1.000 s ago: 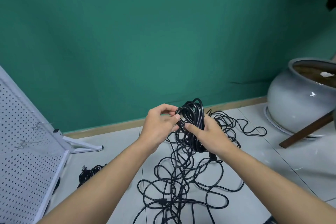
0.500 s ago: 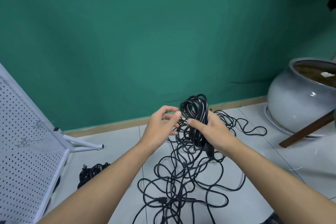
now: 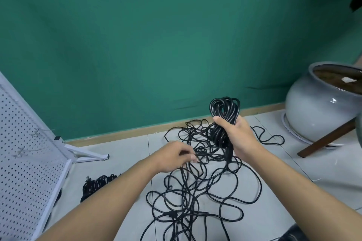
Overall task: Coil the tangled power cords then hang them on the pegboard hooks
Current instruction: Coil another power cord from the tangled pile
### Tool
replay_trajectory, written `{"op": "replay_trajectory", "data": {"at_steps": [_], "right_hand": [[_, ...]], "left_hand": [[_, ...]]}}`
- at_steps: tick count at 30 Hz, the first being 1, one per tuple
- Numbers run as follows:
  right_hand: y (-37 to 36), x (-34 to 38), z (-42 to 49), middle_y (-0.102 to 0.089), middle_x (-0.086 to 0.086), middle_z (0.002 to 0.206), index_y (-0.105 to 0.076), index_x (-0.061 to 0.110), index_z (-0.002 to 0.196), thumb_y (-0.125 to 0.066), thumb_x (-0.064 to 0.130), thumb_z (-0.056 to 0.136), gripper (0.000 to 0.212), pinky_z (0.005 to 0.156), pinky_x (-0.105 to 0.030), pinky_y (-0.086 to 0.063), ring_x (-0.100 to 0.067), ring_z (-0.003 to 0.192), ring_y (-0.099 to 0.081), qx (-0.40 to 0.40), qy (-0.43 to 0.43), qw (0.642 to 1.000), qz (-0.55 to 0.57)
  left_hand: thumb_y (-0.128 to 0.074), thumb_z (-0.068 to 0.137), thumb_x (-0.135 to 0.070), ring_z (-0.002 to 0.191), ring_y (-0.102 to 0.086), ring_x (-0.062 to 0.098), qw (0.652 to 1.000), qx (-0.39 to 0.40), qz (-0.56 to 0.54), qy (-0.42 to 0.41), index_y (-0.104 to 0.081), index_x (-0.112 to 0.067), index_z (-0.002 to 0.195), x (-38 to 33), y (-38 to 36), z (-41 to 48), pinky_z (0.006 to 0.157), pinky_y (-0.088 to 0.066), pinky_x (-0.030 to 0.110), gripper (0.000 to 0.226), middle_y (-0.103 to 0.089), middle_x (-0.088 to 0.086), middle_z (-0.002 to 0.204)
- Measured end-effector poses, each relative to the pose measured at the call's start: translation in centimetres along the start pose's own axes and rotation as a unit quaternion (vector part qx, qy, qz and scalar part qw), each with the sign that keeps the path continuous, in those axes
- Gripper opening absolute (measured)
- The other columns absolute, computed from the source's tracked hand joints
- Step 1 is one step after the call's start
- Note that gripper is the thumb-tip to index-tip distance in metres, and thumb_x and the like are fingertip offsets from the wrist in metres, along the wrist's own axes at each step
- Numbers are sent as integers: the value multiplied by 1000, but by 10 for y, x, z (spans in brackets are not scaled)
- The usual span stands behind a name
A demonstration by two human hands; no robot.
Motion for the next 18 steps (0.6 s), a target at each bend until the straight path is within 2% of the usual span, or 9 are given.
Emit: {"op": "replay_trajectory", "data": {"at_steps": [2,4,8,10,12,15,17,18], "right_hand": [[0,-4,-2,-78,-9,88,-70,13,97,-76,26,92,15,95,-51,-57,-31,88,-74,20,-16,997,-76],[-7,-11,-5,-77,-16,94,-69,7,102,-76,33,91,28,93,-52,-58,-34,90,-75,71,-35,986,-145],[-22,-13,-13,-76,-12,95,-67,15,101,-73,60,76,51,89,-50,-58,-29,88,-73,115,-26,961,-251],[-27,-9,-12,-76,-9,91,-68,17,97,-73,53,84,39,87,-47,-57,-26,84,-72,130,-11,965,-230],[-35,-3,-17,-75,4,81,-68,20,95,-71,34,96,15,80,-34,-54,-11,76,-70,168,-5,969,-180],[-46,-1,-29,-72,17,78,-68,21,103,-69,31,99,10,74,-18,-49,2,75,-66,224,-1,959,-175],[-51,0,-34,-75,14,86,-69,20,108,-69,34,98,17,77,-21,-52,-1,82,-69,243,-4,954,-173],[-52,0,-35,-78,7,95,-69,18,112,-70,36,97,23,82,-30,-56,-7,88,-71,245,-15,956,-162]], "left_hand": [[-62,103,-28,84,-59,2,992,-96,57,-51,-76,-23,99,-10,29,-1,79,-45,23,15,-68,-12,91],[-63,102,-27,86,-55,-1,978,-158,88,-100,-74,-21,100,-23,48,-5,80,-41,21,13,-65,-13,94],[-63,102,-24,91,-47,2,950,-195,143,-199,-72,-17,101,-53,52,-15,86,-36,13,11,-63,-9,98],[-63,101,-23,91,-51,8,943,-212,138,-218,-72,-17,101,-61,60,-18,87,-39,16,11,-65,-8,98],[-63,101,-25,90,-55,11,946,-216,121,-212,-71,-19,100,-58,65,-18,84,-45,26,10,-67,-9,95],[-61,101,-29,88,-58,12,951,-205,116,-200,-70,-20,101,-53,63,-19,81,-50,37,13,-69,-10,92],[-58,101,-31,88,-59,13,954,-205,107,-192,-69,-22,101,-52,62,-20,80,-50,40,14,-69,-10,92],[-58,101,-31,88,-59,14,955,-208,99,-189,-68,-22,100,-53,64,-20,80,-50,41,13,-69,-11,92]]}}
Point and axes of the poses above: each hand's wrist, its own z-axis towards the middle knuckle, its own y-axis out of the back of the hand, x = y × z, the point moved 9 cm from there along z, towards the middle knuckle
